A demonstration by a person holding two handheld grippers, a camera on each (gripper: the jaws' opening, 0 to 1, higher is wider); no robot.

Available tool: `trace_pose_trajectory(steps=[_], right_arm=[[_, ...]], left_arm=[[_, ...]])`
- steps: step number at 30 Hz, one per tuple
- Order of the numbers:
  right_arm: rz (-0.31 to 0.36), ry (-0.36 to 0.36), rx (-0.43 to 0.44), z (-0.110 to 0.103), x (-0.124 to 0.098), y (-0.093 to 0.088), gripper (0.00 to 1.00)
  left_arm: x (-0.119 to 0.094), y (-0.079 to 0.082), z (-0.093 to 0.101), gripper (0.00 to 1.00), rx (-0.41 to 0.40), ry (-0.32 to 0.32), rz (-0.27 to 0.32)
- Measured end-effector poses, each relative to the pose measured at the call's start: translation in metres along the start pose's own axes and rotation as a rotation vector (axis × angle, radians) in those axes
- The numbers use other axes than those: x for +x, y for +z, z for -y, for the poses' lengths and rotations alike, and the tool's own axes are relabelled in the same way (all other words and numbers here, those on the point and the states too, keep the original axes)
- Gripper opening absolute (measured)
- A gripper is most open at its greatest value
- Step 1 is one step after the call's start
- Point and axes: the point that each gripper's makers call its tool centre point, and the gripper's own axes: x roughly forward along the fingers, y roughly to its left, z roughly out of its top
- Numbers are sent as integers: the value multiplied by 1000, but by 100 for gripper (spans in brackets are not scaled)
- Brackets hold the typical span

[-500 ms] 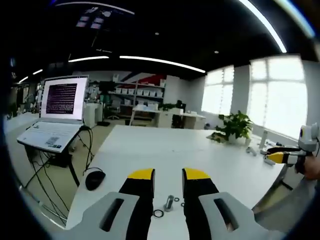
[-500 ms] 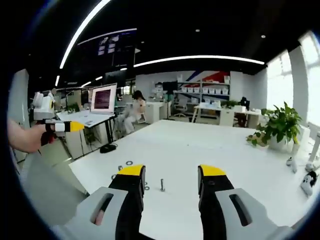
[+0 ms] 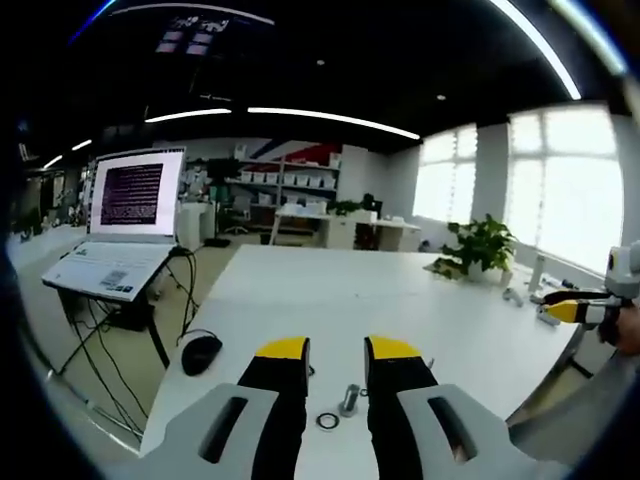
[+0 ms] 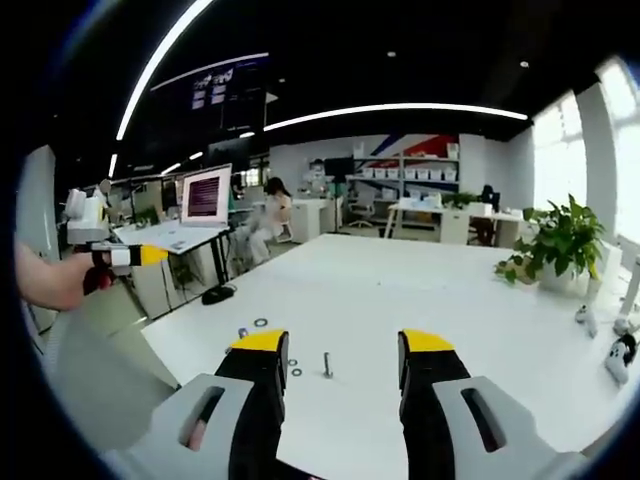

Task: Place the washer onto the threaded stud by aligning its center hole with the stud, sliding it down to the base, and recovering from edge contact or off-axis alignment until the washer reaches the visible bottom stop.

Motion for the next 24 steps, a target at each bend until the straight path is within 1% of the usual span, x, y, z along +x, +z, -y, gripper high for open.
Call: trace_pose_trajectory(steps=[4, 6, 8, 9, 11, 14, 15, 17, 19, 22, 24], right_arm=[[-15, 21, -5, -5, 3, -3, 48], [-24, 38, -6, -8, 4, -5, 50], [-19, 50, -1, -9, 3, -3, 50], [-2, 55, 11, -9, 4, 0, 51], [24, 63, 50, -9, 3, 6, 51], [18, 61, 43, -9, 2, 4, 51], [15, 63, 42, -10, 2, 3, 51], [14, 72, 46, -11, 3, 3, 51], [18, 65, 47, -9, 4, 5, 51], [40, 53, 84, -6, 5, 10, 52], [41, 42, 66, -5, 3, 9, 52]], left_arm=[[0, -2, -3, 20, 28, 23, -17], [-1, -1, -5, 20, 39, 38, -14], [-1, -1, -9, 21, 40, 58, -15], [0, -3, -13, 21, 49, 71, -25], [-1, -2, -15, 21, 39, 79, -21], [-3, -3, -21, 21, 32, 101, -23], [-3, -7, -23, 22, 21, 106, -36], [-1, -8, -24, 22, 12, 106, -44], [0, -8, -24, 23, 14, 107, -45], [2, -7, -20, 23, 22, 86, -49], [3, -12, -17, 23, 29, 75, -66]])
